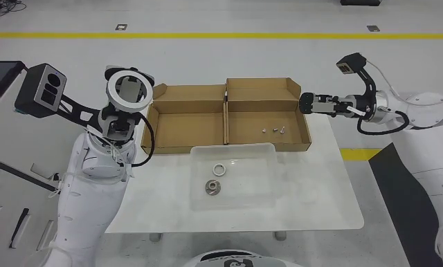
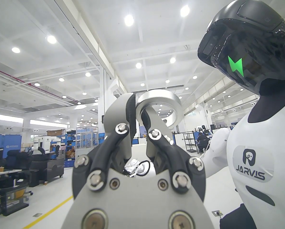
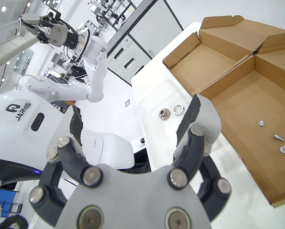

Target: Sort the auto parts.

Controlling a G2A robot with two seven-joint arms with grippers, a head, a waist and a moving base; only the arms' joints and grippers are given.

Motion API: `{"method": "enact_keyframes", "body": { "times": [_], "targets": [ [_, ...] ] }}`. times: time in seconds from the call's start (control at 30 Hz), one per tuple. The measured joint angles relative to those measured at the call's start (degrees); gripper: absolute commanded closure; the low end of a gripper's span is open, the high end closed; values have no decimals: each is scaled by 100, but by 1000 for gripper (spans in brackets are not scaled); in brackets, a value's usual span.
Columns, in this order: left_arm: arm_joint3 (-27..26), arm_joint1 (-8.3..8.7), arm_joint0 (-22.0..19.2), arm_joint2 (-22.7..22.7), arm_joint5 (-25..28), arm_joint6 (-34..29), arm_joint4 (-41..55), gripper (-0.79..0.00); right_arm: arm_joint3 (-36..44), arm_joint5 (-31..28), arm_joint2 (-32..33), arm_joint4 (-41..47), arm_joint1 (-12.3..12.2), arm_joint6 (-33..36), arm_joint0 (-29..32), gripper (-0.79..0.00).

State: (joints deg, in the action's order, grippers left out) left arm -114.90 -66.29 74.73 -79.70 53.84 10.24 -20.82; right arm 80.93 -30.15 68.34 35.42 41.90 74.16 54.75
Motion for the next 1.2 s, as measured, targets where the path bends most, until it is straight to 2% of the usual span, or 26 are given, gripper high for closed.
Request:
{"method": "enact_keyframes", "body": {
  "times": [0.33, 0.43, 0.63, 0.8, 1.0, 1.2],
  "targets": [
    [-31, -1, -10, 7, 10, -10, 0, 0, 0, 0, 0, 0, 0, 0, 0, -785],
    [-45, -5, -75, 25, -81, -199, -81, 0, 0, 0, 0, 0, 0, 0, 0, -785],
    [162, 49, -326, 98, -430, -1309, -419, 0, 0, 0, 0, 0, 0, 0, 0, -785],
    [320, 155, -461, 129, -652, -2713, -583, 0, 0, 0, 0, 0, 0, 0, 0, -785],
    [569, 281, -651, 229, -577, -4246, -531, 0, 0, 0, 0, 0, 0, 0, 0, -785],
    [1091, 353, -1292, 631, -495, -5530, -502, 0, 0, 0, 0, 0, 0, 0, 0, -785]
  ]
}}
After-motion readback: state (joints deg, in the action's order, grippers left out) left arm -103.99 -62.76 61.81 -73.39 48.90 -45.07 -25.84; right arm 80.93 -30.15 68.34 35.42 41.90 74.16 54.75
